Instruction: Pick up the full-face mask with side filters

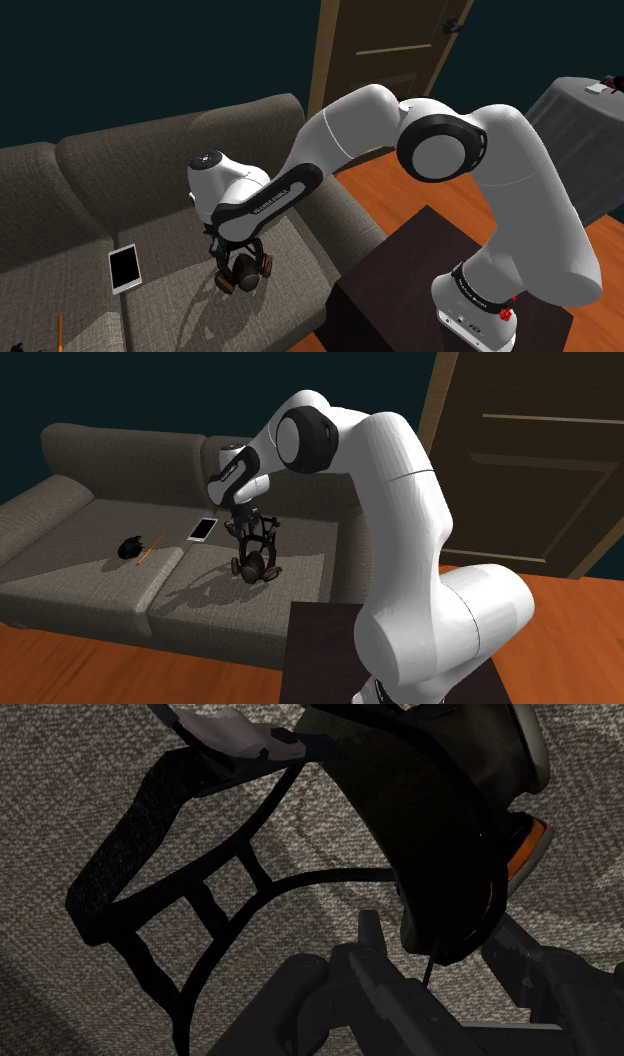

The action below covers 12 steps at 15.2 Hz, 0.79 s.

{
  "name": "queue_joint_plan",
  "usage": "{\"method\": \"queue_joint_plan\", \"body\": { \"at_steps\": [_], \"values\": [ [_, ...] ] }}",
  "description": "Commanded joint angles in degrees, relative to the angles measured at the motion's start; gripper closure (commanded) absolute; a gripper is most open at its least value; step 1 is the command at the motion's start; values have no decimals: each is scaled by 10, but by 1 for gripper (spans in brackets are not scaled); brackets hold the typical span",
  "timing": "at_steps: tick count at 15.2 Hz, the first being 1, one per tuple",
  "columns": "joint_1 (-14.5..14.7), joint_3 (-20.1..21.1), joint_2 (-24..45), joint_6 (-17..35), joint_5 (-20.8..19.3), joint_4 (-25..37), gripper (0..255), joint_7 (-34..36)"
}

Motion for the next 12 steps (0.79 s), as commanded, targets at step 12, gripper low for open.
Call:
{"method": "queue_joint_plan", "body": {
  "at_steps": [12],
  "values": [
    [-9, 12, -51, -37, 11, -14, 255, -4]
  ]
}}
